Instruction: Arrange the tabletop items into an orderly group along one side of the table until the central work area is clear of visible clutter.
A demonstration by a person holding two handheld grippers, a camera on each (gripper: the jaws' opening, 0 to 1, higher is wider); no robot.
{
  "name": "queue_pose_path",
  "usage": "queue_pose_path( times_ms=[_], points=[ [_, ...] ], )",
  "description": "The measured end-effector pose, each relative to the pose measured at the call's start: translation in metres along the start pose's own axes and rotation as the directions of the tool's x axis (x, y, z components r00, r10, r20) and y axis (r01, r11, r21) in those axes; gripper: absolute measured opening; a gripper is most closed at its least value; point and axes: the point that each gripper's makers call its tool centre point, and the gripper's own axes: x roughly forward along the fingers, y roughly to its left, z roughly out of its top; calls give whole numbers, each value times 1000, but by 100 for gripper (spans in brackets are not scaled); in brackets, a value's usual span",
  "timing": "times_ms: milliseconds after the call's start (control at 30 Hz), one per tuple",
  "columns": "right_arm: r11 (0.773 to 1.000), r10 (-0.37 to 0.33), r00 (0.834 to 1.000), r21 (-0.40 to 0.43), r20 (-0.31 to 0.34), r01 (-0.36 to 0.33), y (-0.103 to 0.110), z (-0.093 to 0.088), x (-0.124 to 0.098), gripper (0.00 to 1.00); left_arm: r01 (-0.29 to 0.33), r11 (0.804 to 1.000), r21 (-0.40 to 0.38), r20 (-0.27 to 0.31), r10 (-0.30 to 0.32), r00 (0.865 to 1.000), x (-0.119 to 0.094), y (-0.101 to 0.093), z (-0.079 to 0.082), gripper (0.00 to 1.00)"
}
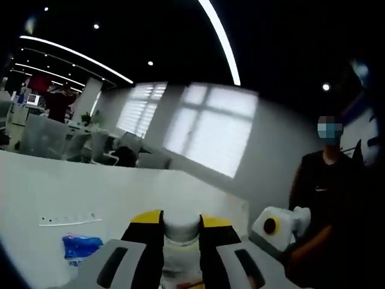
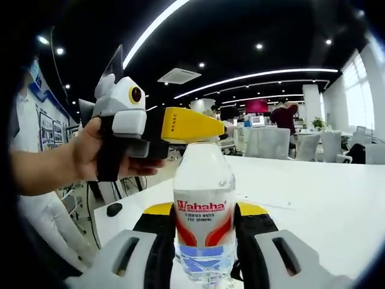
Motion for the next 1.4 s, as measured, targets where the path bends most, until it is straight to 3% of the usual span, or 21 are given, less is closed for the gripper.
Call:
queue_pose_path(
  times_ms=[267,400,700,967,1200,1400],
  points=[
    [1000,23,1000,-2,-15,-23,1,-1,4,47,-35,999,22,-17,35,999,-12,19,-2,17],
    [1000,13,999,-9,-34,-13,-1,-8,3,64,-62,997,40,-2,62,998,-22,34,7,17],
    [1000,-24,998,9,-66,25,-14,-25,-2,83,-129,991,47,15,128,992,-51,83,16,17],
    [998,-67,989,-2,-130,67,-31,-45,-13,97,-209,974,85,9,209,978,-71,118,9,17],
    [994,-111,977,-10,-182,111,-43,-61,-26,100,-246,961,129,10,247,969,-80,136,2,17],
    [984,-167,957,28,-237,179,-60,-79,-42,100,-274,953,126,-4,277,961,-85,164,-4,17]
  ],
)
